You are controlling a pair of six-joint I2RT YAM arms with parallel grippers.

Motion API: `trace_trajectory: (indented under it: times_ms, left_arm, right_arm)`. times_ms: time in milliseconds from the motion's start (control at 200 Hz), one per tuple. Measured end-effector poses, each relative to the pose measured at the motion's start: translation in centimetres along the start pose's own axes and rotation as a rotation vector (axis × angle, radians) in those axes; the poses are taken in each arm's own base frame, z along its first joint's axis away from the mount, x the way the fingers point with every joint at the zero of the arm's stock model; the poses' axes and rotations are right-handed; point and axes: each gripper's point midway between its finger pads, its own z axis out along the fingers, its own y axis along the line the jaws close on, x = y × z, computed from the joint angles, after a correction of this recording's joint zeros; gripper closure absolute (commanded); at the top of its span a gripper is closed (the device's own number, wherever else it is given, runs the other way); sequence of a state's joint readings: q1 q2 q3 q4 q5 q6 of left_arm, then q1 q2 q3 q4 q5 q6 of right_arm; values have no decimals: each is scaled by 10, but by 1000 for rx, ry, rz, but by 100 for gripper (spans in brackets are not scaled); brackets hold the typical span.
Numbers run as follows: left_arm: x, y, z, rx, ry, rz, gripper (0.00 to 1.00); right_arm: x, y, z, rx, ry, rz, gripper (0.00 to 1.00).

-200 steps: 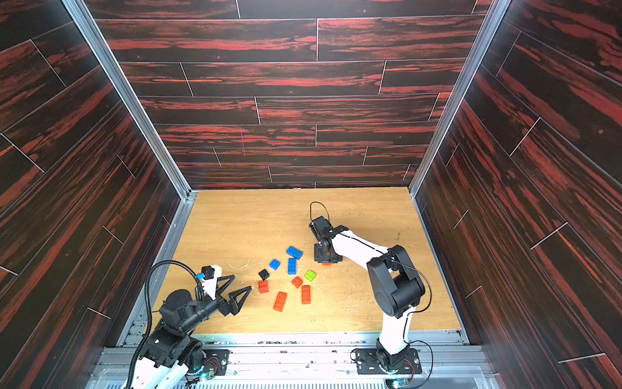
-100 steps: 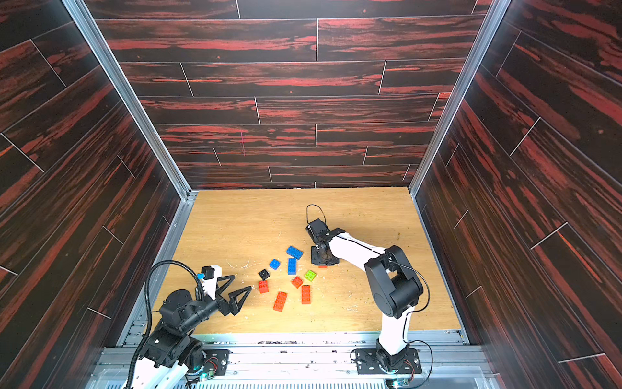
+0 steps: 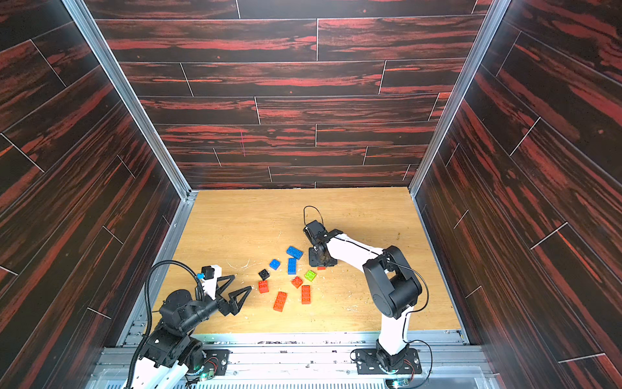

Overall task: Assemble the letter f with lego
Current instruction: Place the lego brick at the center of the board.

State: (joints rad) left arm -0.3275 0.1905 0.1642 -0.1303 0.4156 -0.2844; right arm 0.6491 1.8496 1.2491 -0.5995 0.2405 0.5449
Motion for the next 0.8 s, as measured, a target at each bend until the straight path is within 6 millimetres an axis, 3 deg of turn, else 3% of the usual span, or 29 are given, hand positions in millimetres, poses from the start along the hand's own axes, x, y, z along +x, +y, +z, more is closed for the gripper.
trace_trajectory:
  times_ms: [361, 601, 802]
  left_arm:
    - [0, 0, 1, -1, 3, -1, 0]
    - [0, 0, 1, -1, 2, -1, 0]
    - [0, 1, 1, -2, 2, -1, 0]
  right_arm:
    - [18, 10, -10, 59, -3, -99, 48]
    - [36, 12, -38, 83, -37, -134, 48]
    - [55, 35, -57, 47, -55, -152, 48]
